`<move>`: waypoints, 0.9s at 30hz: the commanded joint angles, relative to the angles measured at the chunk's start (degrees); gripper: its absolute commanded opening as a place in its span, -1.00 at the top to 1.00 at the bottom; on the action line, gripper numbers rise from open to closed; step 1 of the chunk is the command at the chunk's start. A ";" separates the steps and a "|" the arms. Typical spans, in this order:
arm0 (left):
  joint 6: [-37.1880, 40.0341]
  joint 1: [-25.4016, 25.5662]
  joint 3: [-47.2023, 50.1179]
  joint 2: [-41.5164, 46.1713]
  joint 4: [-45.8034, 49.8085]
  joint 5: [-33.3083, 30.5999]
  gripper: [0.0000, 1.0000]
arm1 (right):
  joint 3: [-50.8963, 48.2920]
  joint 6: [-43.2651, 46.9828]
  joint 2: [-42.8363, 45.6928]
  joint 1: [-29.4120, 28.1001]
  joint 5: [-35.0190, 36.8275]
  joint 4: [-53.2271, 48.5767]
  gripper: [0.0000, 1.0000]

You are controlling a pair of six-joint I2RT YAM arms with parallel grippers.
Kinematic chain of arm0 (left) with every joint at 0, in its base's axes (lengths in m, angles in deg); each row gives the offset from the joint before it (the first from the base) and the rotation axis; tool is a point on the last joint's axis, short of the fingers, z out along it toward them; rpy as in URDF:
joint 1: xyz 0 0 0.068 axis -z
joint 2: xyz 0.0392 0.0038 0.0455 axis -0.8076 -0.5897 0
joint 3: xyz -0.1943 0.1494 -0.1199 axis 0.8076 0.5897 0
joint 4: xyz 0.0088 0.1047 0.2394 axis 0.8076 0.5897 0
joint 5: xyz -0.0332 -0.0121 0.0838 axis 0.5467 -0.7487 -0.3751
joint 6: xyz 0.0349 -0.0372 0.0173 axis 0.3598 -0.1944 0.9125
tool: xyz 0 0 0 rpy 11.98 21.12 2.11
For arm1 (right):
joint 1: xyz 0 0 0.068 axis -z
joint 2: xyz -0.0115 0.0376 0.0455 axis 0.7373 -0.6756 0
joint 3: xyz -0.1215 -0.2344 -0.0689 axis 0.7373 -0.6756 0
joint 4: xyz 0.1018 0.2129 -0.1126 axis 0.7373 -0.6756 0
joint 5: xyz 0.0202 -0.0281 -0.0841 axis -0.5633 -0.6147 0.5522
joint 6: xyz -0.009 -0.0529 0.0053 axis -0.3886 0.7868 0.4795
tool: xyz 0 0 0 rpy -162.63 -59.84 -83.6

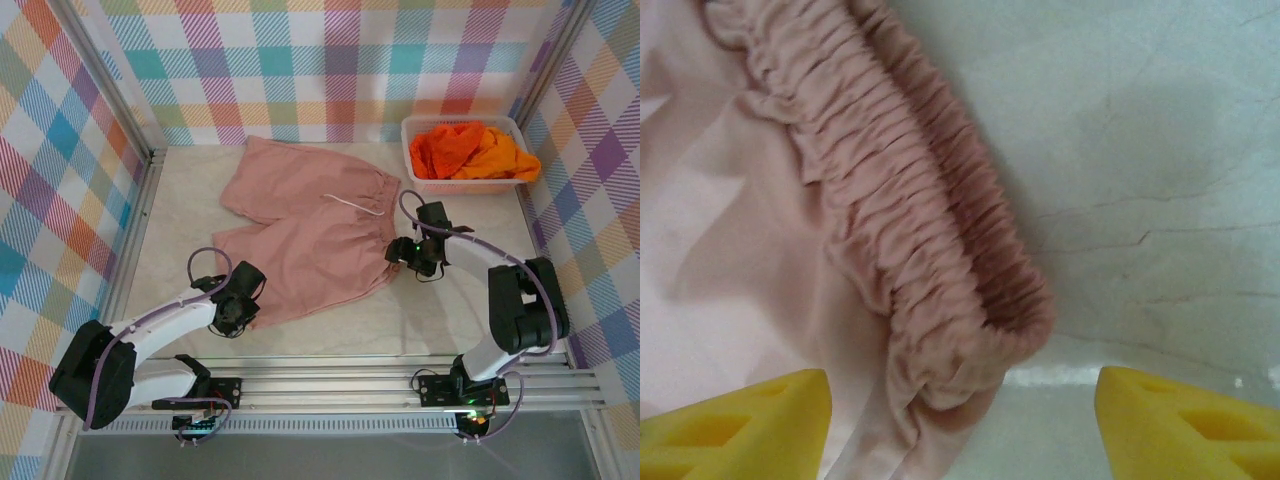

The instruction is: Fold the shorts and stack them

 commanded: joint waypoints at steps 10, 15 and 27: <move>2.08 0.36 -2.43 1.66 1.27 -2.95 0.90 | 4.23 -3.40 -7.25 0.87 -5.14 6.06 0.33; 3.53 -0.04 -5.35 5.60 4.65 -6.32 1.00 | 4.29 -3.86 -4.28 0.87 -5.07 4.99 0.84; 9.80 -7.55 -13.36 19.69 12.56 -10.62 1.00 | 5.99 -3.29 7.35 0.78 -7.87 -2.05 1.00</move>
